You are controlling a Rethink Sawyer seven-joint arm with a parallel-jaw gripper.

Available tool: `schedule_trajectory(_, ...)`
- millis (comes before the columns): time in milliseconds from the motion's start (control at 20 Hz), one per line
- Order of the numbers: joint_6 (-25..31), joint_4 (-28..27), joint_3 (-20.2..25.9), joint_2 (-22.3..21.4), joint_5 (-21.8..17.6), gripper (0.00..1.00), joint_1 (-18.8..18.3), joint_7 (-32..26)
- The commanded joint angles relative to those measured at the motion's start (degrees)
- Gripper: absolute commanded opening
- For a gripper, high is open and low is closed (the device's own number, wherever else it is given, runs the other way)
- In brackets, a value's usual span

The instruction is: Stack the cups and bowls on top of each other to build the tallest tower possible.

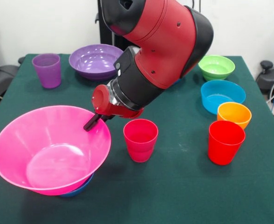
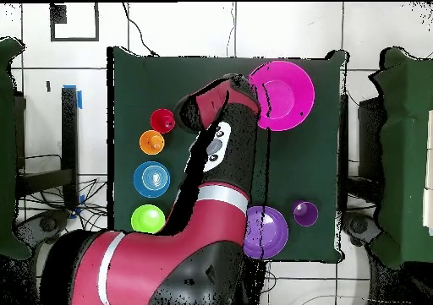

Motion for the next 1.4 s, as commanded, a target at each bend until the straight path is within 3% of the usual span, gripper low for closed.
schedule_trajectory(50, 2.7, -1.3, 7.2, -0.9, -2.0, 0.00, 0.9, -14.3)
schedule_trajectory(1400, 3.4, -0.3, 7.7, -1.5, -1.3, 0.00, 0.3, -13.7)
